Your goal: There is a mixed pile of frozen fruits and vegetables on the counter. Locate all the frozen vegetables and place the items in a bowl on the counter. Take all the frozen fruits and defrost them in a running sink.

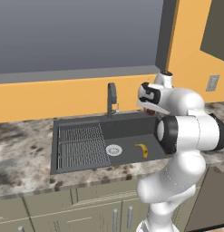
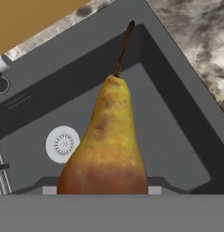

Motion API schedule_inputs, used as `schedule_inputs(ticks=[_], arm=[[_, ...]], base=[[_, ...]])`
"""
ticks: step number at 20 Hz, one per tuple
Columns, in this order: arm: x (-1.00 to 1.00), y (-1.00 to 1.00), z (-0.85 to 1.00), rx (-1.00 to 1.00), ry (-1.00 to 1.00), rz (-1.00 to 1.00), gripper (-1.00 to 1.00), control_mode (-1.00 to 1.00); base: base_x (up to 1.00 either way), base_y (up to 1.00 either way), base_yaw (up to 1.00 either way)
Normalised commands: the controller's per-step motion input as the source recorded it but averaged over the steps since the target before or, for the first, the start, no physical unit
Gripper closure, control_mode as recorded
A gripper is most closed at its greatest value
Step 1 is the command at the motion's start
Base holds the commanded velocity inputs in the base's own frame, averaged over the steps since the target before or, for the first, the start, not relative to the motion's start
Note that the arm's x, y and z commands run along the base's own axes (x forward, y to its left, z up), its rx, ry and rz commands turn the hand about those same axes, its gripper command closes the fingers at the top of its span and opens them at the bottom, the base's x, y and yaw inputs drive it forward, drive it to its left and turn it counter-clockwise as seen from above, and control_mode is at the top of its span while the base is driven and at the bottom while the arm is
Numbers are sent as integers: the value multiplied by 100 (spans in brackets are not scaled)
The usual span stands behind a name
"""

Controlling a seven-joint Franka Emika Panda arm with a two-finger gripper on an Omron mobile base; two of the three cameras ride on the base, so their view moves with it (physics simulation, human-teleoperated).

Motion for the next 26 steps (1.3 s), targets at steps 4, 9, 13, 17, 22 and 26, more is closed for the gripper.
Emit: schedule_inputs(ticks=[4,9,13,17,22,26], arm=[[0,5,-38,-3,-3,4,100,-100],[0,10,-42,-4,-4,4,100,-100],[0,13,-44,-4,-4,4,100,-100],[0,12,-44,-4,-3,4,100,-100],[-3,8,-35,-2,-1,3,100,-100],[-4,6,-38,-2,0,3,100,-100]], base=[[0,0,0],[0,0,0],[0,0,0],[0,0,0],[0,0,0],[0,0,0]])
